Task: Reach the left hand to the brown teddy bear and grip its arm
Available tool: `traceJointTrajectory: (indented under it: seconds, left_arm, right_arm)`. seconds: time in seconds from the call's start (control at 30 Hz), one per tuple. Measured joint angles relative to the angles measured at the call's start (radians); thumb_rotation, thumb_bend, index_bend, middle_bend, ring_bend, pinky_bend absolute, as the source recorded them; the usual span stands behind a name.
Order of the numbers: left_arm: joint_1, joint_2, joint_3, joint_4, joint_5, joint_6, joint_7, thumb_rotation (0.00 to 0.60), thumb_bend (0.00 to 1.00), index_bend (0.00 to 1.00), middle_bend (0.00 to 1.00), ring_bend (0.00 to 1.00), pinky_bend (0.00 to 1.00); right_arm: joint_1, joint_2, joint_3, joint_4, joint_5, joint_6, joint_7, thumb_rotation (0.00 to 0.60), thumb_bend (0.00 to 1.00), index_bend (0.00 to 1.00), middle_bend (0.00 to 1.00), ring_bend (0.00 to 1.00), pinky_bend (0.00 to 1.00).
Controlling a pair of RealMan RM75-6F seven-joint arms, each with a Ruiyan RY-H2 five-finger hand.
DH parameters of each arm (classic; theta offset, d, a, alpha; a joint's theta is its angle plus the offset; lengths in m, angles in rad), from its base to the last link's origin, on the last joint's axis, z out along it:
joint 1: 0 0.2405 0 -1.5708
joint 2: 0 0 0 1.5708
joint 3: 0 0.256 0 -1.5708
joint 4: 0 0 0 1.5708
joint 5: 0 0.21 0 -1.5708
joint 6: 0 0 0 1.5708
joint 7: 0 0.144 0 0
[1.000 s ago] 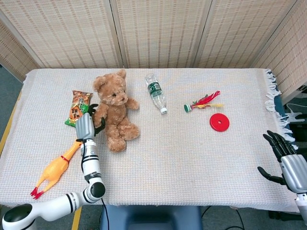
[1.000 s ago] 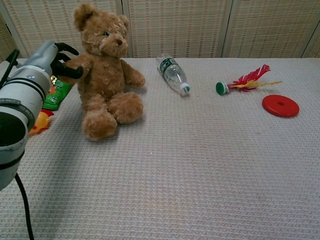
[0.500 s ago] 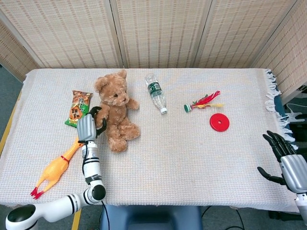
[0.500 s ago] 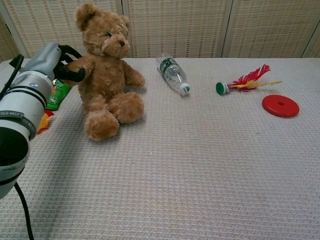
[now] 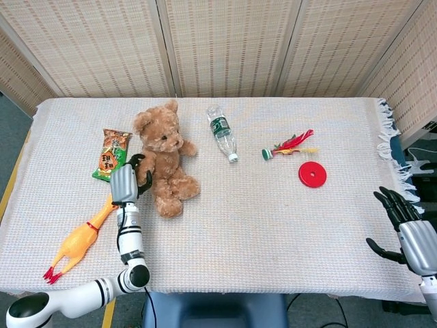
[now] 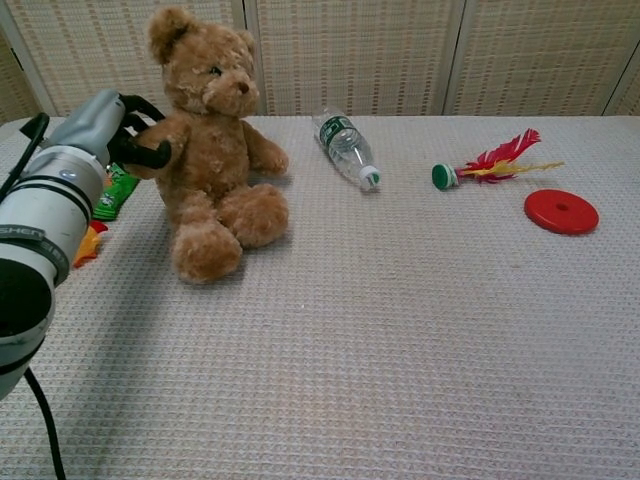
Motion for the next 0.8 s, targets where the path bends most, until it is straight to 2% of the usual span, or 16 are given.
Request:
traceJointTrajectory:
  seconds: [0.3, 0.57, 0.8]
  left_arm:
    - [-0.001, -0.018, 0.011, 0.058, 0.086, 0.041, -0.067, 0.600, 0.48, 0.30, 0.44, 0.37, 0.48]
    - [0.013, 0.012, 0.010, -0.030, -0.027, -0.017, 0.046, 0.600, 0.48, 0.31, 0.45, 0.37, 0.49]
    - [0.013, 0.007, 0.016, -0.007, 0.029, 0.012, 0.008, 0.600, 0.48, 0.31, 0.44, 0.37, 0.50]
  right_arm:
    - [0.001, 0.000, 0.000, -0.001, 0.001, -0.002, -0.002, 0.600, 0.13, 0.00, 0.00, 0.00, 0.13]
    - [0.001, -0.001, -0.001, -0.001, 0.000, -0.002, -0.003, 0.600, 0.13, 0.00, 0.00, 0.00, 0.13]
    - [0.001, -0.001, -0.001, -0.001, 0.002, -0.004, -0.004, 0.600, 0.13, 0.00, 0.00, 0.00, 0.13]
